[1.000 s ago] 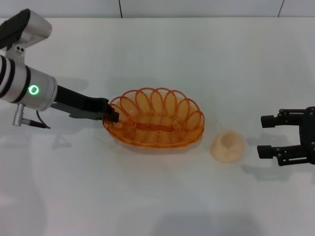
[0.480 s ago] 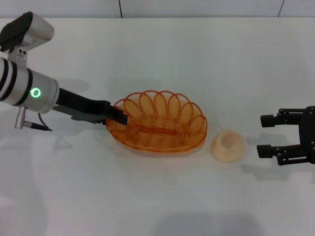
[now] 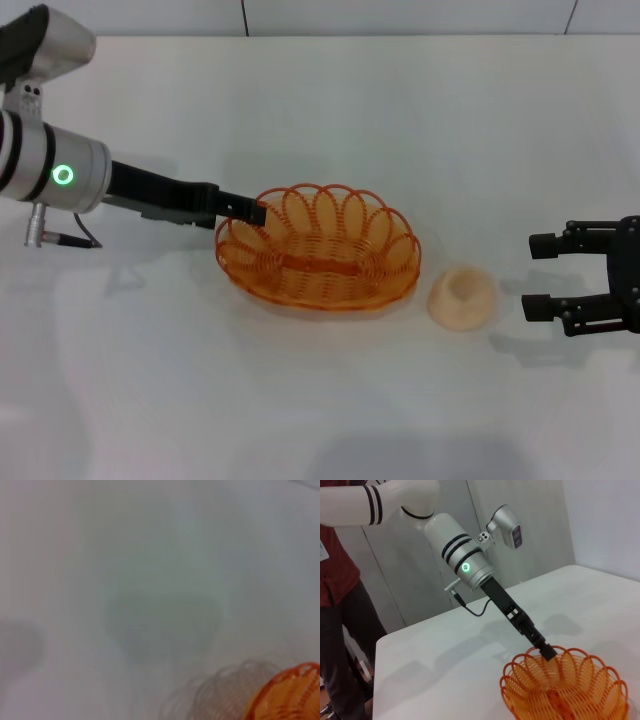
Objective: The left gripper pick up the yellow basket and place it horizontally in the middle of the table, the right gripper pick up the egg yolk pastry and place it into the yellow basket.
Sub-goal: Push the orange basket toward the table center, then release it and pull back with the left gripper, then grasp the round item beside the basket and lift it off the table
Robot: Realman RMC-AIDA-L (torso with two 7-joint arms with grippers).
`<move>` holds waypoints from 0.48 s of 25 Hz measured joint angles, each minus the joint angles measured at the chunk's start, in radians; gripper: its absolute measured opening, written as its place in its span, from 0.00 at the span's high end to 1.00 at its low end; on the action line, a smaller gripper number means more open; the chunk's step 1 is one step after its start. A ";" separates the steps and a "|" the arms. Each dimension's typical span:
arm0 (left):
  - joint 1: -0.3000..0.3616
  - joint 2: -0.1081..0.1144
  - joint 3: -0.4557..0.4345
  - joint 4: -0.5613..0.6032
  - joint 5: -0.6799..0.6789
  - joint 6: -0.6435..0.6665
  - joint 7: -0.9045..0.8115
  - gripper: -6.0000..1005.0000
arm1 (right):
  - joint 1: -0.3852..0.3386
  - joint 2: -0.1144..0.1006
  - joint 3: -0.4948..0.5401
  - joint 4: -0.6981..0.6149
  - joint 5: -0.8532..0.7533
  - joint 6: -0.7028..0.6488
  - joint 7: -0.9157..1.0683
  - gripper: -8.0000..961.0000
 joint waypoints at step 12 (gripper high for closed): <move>0.044 0.012 0.000 0.085 -0.173 0.027 0.119 0.12 | 0.003 0.000 0.000 0.000 -0.003 0.003 0.004 0.21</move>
